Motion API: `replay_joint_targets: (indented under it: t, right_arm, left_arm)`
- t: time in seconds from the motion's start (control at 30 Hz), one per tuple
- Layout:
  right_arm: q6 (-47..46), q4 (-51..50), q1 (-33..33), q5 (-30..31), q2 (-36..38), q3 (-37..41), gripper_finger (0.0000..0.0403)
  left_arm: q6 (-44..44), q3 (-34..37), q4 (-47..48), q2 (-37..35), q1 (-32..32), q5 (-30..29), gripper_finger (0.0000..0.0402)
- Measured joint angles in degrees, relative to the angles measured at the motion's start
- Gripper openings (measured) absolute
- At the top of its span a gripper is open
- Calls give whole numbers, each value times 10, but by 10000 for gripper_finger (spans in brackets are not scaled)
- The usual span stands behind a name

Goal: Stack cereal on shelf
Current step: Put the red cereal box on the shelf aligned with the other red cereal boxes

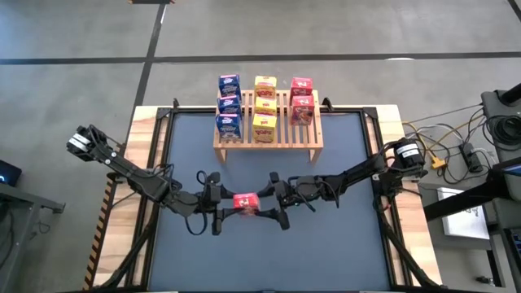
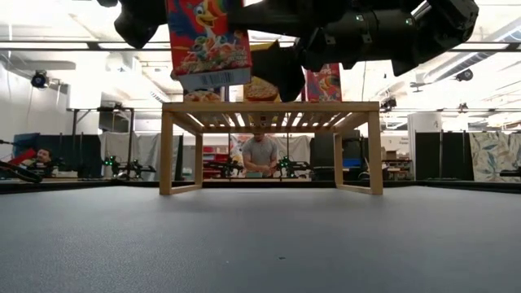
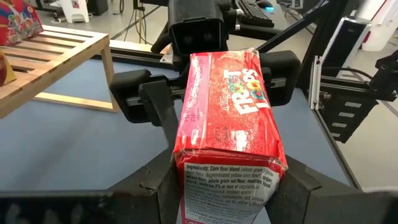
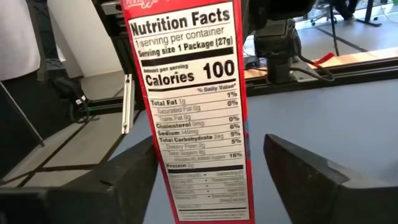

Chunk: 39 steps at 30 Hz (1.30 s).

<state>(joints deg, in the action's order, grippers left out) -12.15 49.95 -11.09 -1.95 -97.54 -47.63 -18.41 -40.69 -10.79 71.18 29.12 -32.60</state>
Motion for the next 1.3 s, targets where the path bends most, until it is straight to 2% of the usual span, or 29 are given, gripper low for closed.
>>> replay_joint_targets:
  t: [0.27, 0.67, 0.77, 0.93, 1.07, 1.3]
  right_arm:
    - [1, -1, 0, -1, 0, 0, 218]
    - [4, -2, 5, 0, -1, 1, 192]
    - [7, -16, 9, 0, 4, 1, 192]
    - [27, -72, 18, 0, 44, 3, 192]
    - [50, -77, 26, 0, 87, 20, 192]
    - [88, -77, 62, 6, 202, 103, 192]
  left_arm:
    - [-1, 0, -12, 0, 0, -14, 167]
    - [-3, 0, -16, 0, 0, -14, 244]
    - [-15, 0, 14, -11, 0, -6, 259]
    - [-42, 0, 92, -56, 0, -5, 274]
    - [-43, 0, 123, -88, 0, -5, 276]
    - [-23, 0, 145, -104, 1, -9, 277]
